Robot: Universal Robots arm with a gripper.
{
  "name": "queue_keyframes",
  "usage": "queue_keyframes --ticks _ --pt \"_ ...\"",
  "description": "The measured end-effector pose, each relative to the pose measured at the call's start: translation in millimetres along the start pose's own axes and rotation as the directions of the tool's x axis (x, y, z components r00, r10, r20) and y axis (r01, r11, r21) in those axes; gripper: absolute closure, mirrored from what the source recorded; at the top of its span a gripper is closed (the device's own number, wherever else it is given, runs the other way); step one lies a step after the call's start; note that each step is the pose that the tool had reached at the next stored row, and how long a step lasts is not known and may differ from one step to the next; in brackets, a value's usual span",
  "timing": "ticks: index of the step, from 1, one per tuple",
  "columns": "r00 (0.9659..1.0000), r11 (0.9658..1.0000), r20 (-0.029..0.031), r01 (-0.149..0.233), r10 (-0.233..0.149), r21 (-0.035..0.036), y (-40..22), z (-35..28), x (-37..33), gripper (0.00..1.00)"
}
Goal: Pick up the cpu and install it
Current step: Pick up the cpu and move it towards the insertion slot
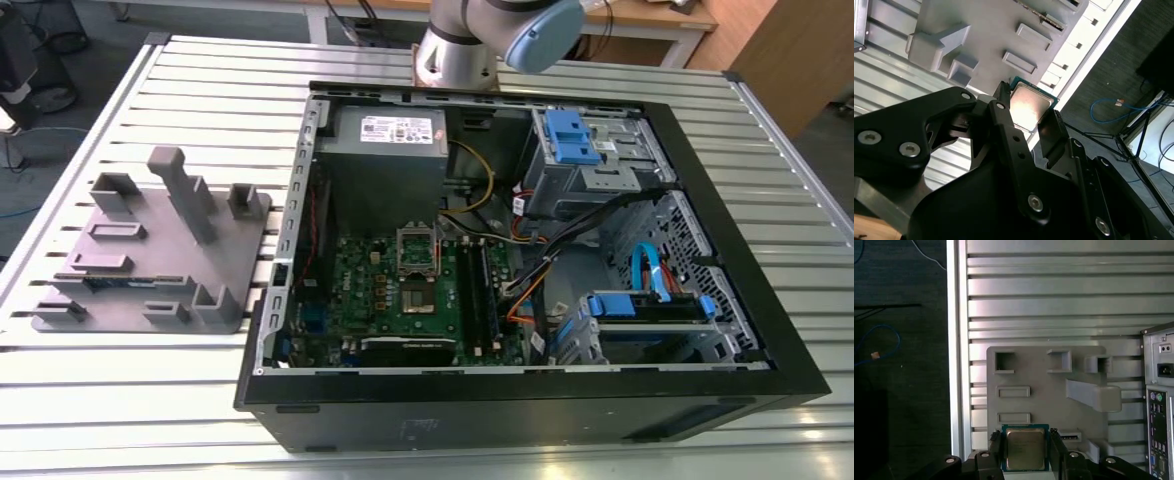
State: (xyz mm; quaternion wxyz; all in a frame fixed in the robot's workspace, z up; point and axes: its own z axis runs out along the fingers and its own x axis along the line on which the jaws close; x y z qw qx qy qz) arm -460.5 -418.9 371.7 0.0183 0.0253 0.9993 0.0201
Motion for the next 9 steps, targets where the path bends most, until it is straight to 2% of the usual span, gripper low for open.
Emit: queue_keyframes --ticks 9 --pt "1.0 1.0 -0.0002 0.0 0.0 0.0001 0.1 -1.3 -0.1 0.53"
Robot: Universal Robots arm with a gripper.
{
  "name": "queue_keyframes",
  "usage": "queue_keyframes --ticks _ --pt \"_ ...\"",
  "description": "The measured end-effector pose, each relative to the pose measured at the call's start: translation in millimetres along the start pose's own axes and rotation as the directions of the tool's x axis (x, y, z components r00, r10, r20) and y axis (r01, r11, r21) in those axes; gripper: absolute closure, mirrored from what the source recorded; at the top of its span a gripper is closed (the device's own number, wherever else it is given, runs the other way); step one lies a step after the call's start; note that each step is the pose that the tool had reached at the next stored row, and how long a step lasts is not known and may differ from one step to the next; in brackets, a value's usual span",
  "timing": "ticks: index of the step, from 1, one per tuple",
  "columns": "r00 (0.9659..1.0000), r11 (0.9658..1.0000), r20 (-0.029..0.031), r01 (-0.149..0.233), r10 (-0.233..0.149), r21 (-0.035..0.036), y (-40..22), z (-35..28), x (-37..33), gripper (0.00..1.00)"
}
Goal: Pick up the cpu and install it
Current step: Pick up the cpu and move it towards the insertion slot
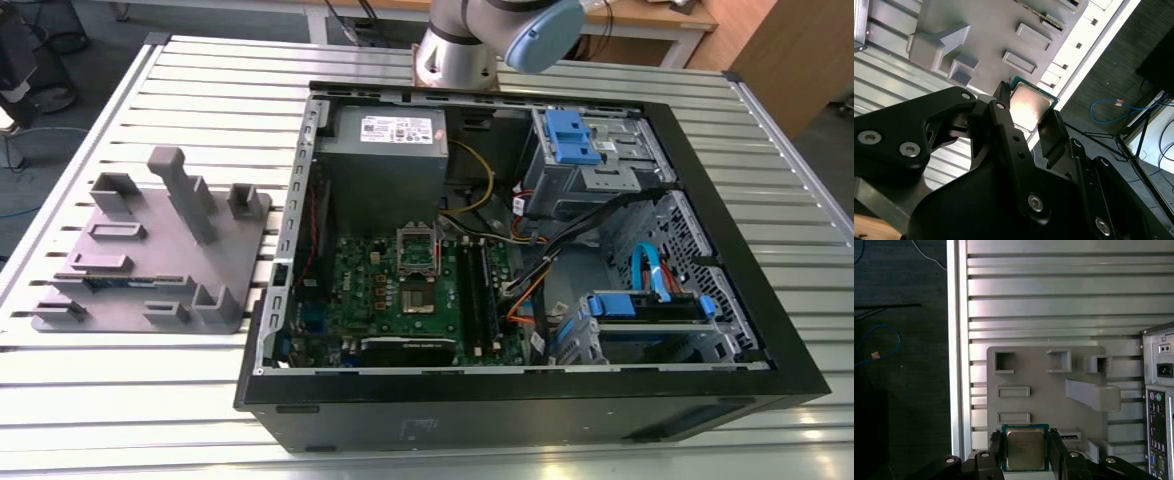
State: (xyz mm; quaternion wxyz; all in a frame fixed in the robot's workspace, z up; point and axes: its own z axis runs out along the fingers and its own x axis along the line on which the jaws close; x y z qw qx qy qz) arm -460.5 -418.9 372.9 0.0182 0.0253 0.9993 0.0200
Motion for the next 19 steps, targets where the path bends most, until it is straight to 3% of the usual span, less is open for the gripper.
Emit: queue_keyframes --ticks 7,19 --pt "1.0 1.0 -0.0003 0.0 0.0 -0.0014 0.3 0.3 -5.3 0.53" --pt "1.0 1.0 -0.0003 0.0 0.0 -0.0014 1.1 2.0 -22.2 0.53"
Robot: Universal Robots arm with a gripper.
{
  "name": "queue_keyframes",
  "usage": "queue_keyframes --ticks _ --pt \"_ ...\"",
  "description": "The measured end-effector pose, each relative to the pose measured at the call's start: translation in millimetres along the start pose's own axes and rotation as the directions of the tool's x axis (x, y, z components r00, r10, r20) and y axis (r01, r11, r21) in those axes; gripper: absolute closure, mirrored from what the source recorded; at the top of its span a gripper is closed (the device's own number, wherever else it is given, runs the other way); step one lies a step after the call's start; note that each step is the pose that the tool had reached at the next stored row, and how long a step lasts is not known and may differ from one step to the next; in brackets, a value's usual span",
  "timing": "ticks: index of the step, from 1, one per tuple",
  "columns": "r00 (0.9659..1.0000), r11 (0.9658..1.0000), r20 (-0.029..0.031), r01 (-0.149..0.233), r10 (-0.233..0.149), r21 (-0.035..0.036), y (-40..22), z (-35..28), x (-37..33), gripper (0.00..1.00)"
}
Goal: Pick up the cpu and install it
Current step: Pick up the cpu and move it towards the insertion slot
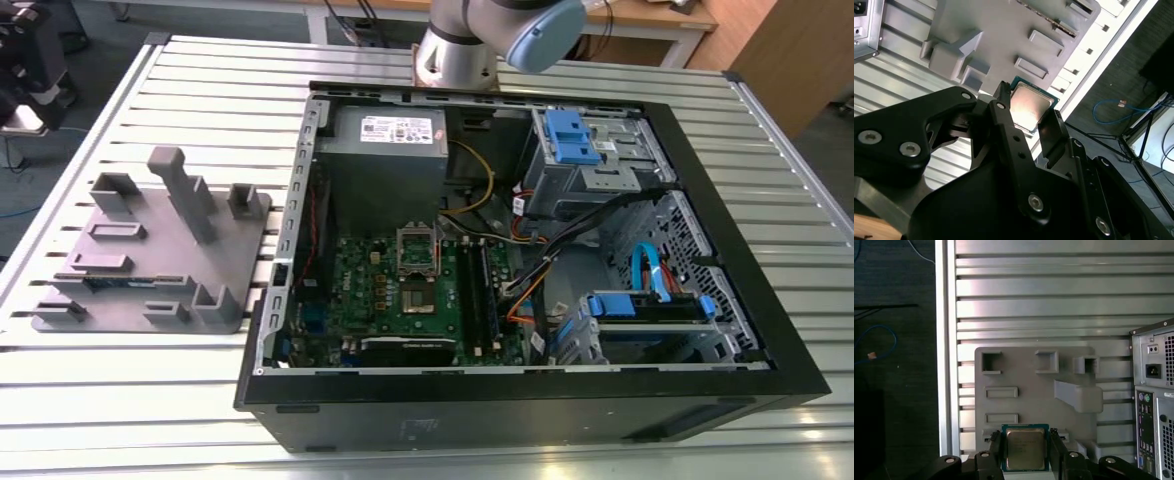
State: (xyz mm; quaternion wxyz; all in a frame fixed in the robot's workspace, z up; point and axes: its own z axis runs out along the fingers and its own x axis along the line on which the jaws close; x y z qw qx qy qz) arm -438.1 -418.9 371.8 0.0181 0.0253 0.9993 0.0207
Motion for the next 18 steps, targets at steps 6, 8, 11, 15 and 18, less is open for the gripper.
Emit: queue_keyframes --ticks 6,8,11,15,18 --pt "1.0 1.0 0.0 0.0 0.0 0.0001 0.4 0.7 -7.8 0.53" --pt "1.0 1.0 0.0 0.0 0.0 0.0 0.5 1.0 -10.6 0.53" --pt "1.0 1.0 0.0001 0.0 0.0 -0.0001 0.7 1.3 -14.7 0.53" --pt "1.0 1.0 0.0 0.0 0.0 0.0 1.0 1.7 -20.8 0.53" --pt "1.0 1.0 0.0001 0.0 0.0 0.0 1.3 2.0 -26.0 0.53"
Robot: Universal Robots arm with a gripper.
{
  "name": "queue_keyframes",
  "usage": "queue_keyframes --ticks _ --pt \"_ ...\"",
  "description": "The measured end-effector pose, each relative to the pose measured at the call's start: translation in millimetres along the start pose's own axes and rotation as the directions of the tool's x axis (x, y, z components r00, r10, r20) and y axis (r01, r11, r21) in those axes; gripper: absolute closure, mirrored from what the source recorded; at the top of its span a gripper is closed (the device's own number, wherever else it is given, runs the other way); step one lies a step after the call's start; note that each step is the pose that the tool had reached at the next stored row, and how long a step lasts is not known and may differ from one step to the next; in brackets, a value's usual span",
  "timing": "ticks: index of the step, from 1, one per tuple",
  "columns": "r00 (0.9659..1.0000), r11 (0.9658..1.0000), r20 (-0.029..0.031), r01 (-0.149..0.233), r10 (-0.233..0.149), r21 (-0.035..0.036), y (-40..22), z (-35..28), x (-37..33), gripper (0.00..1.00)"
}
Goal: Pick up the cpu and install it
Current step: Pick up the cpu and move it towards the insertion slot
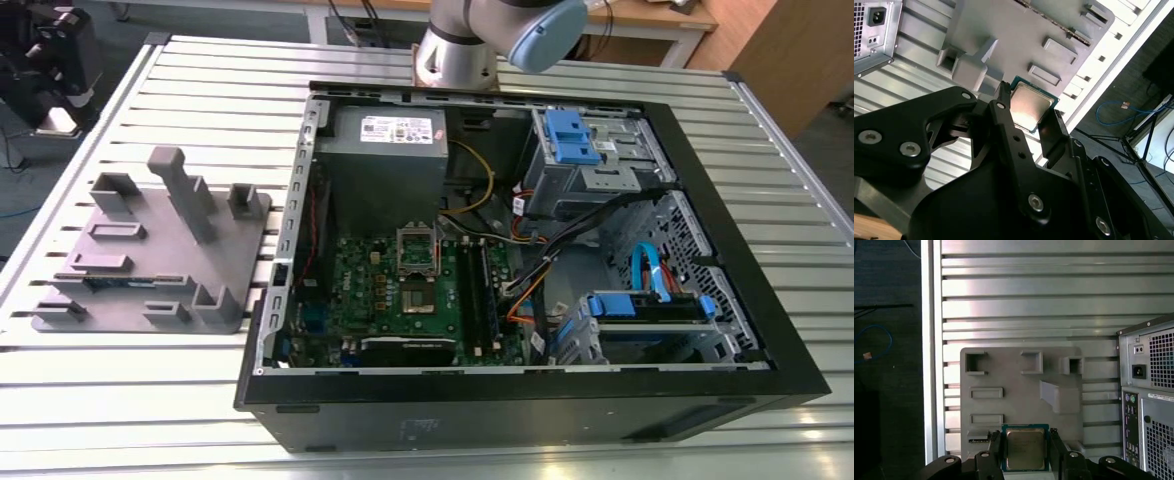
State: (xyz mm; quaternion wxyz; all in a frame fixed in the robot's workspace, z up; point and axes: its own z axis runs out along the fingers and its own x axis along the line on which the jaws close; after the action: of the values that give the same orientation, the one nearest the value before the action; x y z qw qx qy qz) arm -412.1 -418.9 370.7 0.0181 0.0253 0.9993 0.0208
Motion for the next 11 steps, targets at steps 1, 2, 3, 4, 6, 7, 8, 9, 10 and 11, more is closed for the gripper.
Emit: queue_keyframes --ticks 1,2,3,4,6,7,8,9,10,11 --pt "1.0 1.0 -0.0001 0.0 0.0 0.0001 0.1 0.1 -2.0 0.53" --pt "1.0 1.0 0.0 0.0 0.0 0.0 0.2 0.2 -4.2 0.53" --pt "1.0 1.0 -0.0001 0.0 0.0 0.0001 0.3 0.4 -6.4 0.53" --pt "1.0 1.0 -0.0002 0.0 0.0 0.0001 0.4 0.5 -8.7 0.53" --pt "1.0 1.0 -0.0001 0.0 0.0 0.0 0.7 0.8 -13.5 0.53" --pt "1.0 1.0 -0.0001 0.0 0.0 0.0 0.7 1.0 -15.7 0.53" --pt "1.0 1.0 -0.0001 0.0 0.0 0.0001 0.9 1.1 -17.8 0.53" --pt "1.0 1.0 0.0 0.0 0.0 0.0 1.0 1.3 -19.9 0.53" --pt "1.0 1.0 -0.0001 0.0 0.0 0.0 1.1 1.4 -22.0 0.53" --pt "1.0 1.0 -0.0002 0.0 0.0 0.0001 1.2 1.5 -24.1 0.53"
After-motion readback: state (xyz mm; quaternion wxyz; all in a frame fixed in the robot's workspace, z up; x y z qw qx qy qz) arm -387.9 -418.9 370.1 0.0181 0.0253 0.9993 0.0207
